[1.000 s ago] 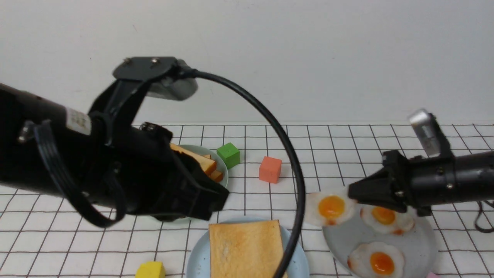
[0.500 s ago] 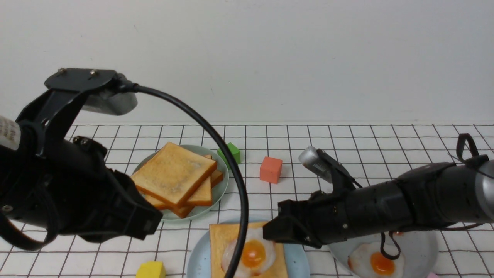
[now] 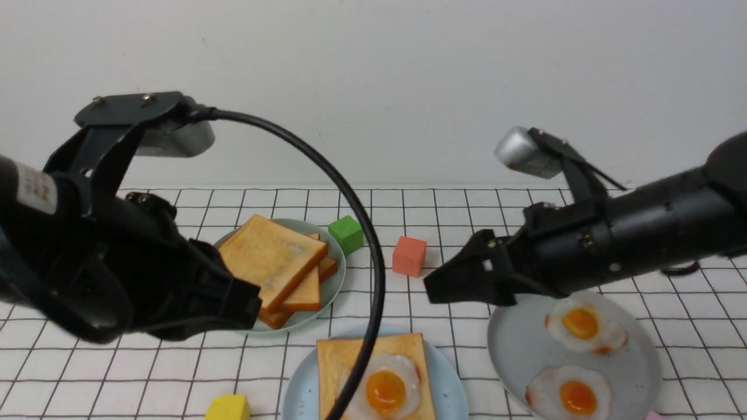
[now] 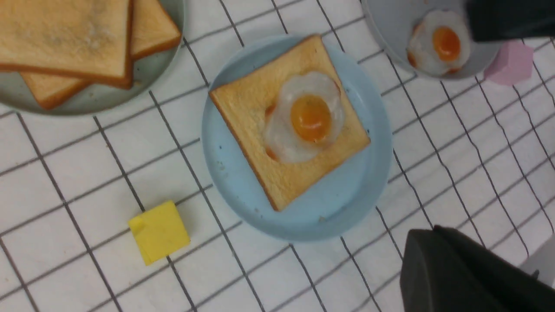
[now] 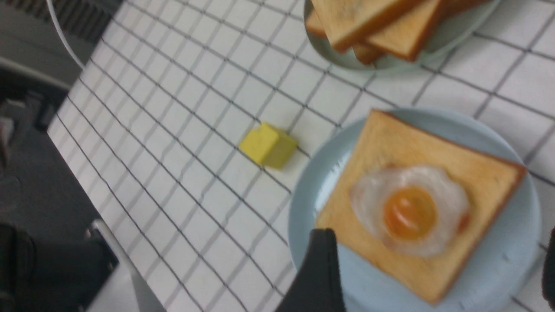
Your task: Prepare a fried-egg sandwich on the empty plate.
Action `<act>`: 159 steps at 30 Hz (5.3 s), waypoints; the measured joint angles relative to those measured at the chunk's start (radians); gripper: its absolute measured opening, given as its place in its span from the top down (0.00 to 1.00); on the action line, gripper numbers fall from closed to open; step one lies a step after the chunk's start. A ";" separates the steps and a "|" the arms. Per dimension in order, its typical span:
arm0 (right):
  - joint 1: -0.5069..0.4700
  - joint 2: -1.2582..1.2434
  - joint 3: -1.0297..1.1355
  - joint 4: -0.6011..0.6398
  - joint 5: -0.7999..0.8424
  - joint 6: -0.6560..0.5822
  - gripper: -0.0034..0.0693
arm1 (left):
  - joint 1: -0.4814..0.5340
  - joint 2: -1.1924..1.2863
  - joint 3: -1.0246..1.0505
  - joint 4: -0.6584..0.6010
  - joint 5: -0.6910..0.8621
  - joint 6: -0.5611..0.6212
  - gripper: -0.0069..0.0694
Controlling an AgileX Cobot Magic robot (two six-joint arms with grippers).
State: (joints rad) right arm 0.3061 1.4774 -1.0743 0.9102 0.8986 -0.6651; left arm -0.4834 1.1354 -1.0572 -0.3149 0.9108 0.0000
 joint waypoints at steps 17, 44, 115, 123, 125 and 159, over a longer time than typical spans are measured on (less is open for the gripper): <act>0.177 -0.389 0.002 -0.431 0.086 0.342 0.22 | 0.587 0.533 -0.036 -0.345 -0.158 0.204 0.73; 0.201 -0.390 0.014 -0.436 0.083 0.342 0.22 | 0.602 0.872 -0.279 -0.437 -0.095 0.362 0.82; 0.201 -0.869 0.252 -0.619 -0.177 0.574 0.96 | 0.223 -0.154 0.156 -0.310 0.121 0.056 0.50; 0.201 -1.255 0.574 -0.644 -0.407 0.582 0.96 | 0.223 -0.573 0.294 -0.060 0.212 -0.243 0.93; 0.201 -1.318 0.625 -0.633 -0.433 0.582 0.96 | 0.223 -0.640 0.315 -0.032 0.232 -0.282 0.93; 0.201 -1.484 0.812 -0.618 -0.423 0.585 0.92 | 0.294 -1.056 0.718 0.451 -0.264 -0.583 0.93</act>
State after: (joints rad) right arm 0.5075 -0.0064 -0.2625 0.2920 0.4758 -0.0803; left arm -0.1892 0.0793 -0.3389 0.1361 0.6467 -0.5829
